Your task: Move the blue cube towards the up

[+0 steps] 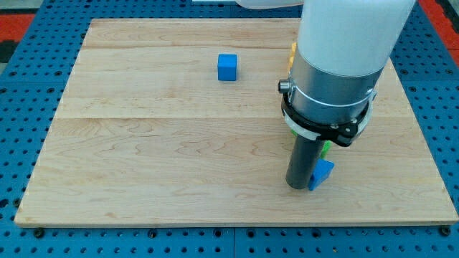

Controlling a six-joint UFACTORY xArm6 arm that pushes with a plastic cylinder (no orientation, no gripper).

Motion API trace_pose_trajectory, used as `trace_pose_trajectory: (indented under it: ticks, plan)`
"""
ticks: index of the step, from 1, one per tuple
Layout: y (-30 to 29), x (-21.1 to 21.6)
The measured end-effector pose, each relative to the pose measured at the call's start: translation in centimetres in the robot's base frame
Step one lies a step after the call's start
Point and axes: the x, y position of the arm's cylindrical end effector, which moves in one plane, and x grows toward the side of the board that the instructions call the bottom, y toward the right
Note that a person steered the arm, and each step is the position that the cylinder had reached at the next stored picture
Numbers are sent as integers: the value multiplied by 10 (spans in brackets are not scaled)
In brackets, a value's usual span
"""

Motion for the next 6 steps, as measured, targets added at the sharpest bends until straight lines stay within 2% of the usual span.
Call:
trace_pose_trajectory:
  ticks: [1, 2, 5, 6]
  plan:
    - [-8, 0]
    - [-62, -41]
    - [-91, -208]
    - [-91, -249]
